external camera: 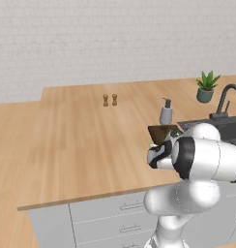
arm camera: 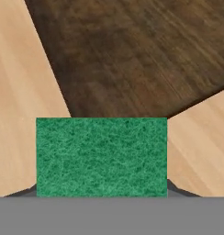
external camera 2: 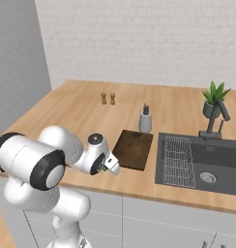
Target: Pick up the sponge from the counter and clean the cutting board by briefly scrubbing or pressing down on the cutting board. Once finished, release the sponge.
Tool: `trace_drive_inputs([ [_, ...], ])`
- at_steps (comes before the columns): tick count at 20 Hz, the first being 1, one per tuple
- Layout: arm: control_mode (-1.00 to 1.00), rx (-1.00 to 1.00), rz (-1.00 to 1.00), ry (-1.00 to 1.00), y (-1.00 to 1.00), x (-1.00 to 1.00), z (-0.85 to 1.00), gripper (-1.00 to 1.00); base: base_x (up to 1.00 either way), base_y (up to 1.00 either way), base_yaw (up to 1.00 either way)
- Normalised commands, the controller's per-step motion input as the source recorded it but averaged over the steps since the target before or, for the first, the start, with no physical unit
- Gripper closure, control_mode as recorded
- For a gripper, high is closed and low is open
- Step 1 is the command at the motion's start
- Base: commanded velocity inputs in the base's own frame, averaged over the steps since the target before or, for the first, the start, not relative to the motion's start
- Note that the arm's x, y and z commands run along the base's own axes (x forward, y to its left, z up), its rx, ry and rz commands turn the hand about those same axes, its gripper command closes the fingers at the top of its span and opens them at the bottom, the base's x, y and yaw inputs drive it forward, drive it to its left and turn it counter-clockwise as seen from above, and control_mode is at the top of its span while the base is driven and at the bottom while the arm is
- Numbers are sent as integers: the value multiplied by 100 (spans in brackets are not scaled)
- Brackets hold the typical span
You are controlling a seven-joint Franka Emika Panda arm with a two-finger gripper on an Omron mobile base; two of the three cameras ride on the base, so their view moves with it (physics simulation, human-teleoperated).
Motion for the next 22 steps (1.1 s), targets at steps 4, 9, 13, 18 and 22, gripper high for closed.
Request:
trace_drive_inputs([
  [4, -100, -2, 0, 2, 16, 7, -23, 100, 0, 0, 0],
  [9, -100, 0, 0, -6, 86, -31, 82, 100, 0, 0, 0],
  [13, -100, -2, 0, 15, 78, -7, 5, 100, 0, 0, 0],
  [18, -100, 0, 0, 27, 29, 20, -63, 100, 0, 0, 0],
  [22, -100, 0, 0, 9, 33, 31, -40, -100, 0, 0, 0],
])
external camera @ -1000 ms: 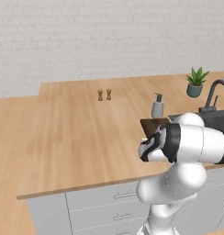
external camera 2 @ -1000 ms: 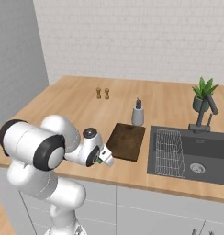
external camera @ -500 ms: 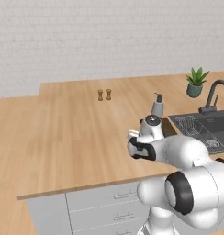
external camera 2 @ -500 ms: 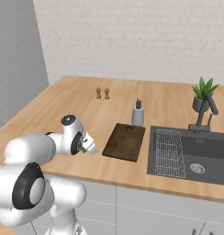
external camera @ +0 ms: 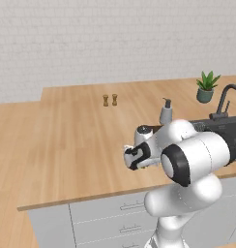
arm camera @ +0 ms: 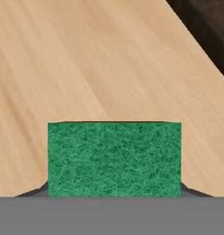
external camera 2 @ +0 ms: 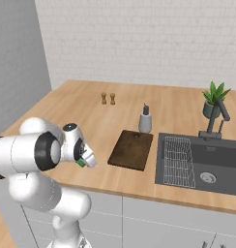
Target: Pick up the sponge from the counter and clean the cutting board by briefly scrubbing or pressing down on the cutting board. Once finished, release the sponge.
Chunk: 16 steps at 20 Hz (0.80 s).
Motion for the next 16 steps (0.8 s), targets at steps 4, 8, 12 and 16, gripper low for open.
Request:
trace_drive_inputs([
  [4, -100, -2, 0, 8, 28, 10, -7, -100, 0, 0, 0],
  [8, -100, 1, 0, -1, 0, 0, 13, -100, 0, 0, 0],
  [12, -100, 11, 0, -22, -2, 0, 83, -100, 0, 0, 0],
  [16, -100, 19, 0, -33, -46, -26, 100, -100, 0, 0, 0],
])
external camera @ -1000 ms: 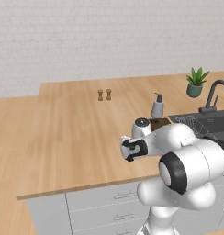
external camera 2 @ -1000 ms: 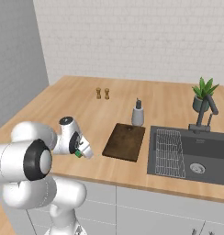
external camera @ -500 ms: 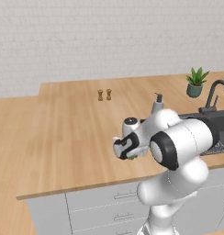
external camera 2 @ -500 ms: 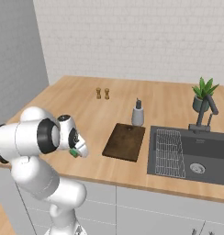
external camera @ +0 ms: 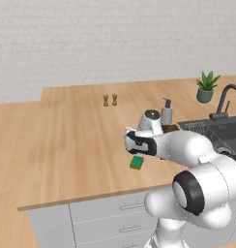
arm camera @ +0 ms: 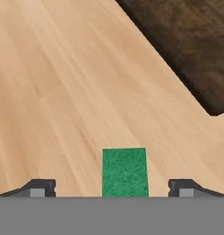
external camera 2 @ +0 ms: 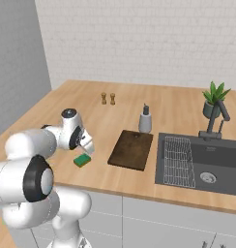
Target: Pick up the sponge from the counter and clean the cutting board by briefly scrubbing or pressing down on the cutting board. Once finished, release the sponge.
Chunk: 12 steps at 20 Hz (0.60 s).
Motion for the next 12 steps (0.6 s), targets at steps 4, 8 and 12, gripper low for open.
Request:
trace_drive_inputs([
  [4, -100, 29, 0, -39, -98, -60, 100, -100, 0, 0, 0],
  [8, -100, 29, 0, -39, -100, -63, 100, -100, 0, 0, 0],
  [12, -100, 27, 0, -38, -96, -61, 100, -100, 0, 0, 0],
])
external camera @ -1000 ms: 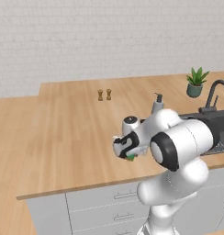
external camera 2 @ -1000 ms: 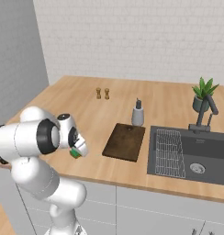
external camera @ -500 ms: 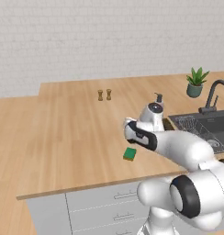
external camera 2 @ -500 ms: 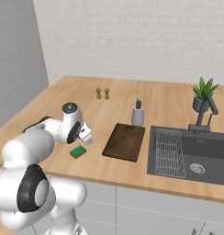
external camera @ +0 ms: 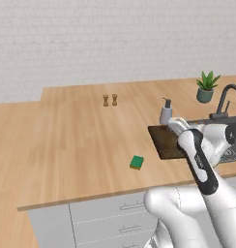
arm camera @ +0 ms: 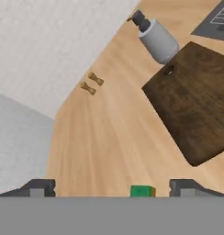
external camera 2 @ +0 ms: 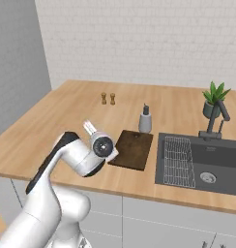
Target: Pick up the sponge from the counter and clean the cutting board by briefly scrubbing or pressing down on the cutting board. Once finished, release the sponge.
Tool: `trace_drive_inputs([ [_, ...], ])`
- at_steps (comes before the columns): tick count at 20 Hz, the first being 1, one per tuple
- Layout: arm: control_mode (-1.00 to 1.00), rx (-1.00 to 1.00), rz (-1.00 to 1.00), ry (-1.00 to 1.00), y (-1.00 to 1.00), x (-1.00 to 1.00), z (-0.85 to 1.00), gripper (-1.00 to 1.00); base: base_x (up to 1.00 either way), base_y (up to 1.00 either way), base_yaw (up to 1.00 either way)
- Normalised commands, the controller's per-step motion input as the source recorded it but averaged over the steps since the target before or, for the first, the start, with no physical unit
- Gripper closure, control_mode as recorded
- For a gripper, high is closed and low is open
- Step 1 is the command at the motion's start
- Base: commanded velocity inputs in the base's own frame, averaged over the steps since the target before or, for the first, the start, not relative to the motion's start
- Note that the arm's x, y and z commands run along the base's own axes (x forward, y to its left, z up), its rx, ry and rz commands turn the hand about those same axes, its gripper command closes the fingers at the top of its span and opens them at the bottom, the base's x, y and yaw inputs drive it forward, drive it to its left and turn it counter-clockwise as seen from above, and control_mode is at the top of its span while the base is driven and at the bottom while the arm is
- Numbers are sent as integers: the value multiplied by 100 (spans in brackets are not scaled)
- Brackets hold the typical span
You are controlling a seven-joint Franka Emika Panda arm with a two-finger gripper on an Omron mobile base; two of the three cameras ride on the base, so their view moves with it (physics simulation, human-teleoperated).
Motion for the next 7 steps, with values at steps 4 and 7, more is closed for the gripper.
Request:
trace_drive_inputs([
  [4, -100, 24, -2, -38, -67, -53, 100, -100, 0, 0, 0],
  [7, -100, 19, -3, -36, -21, -46, 100, -100, 0, 0, 0],
])
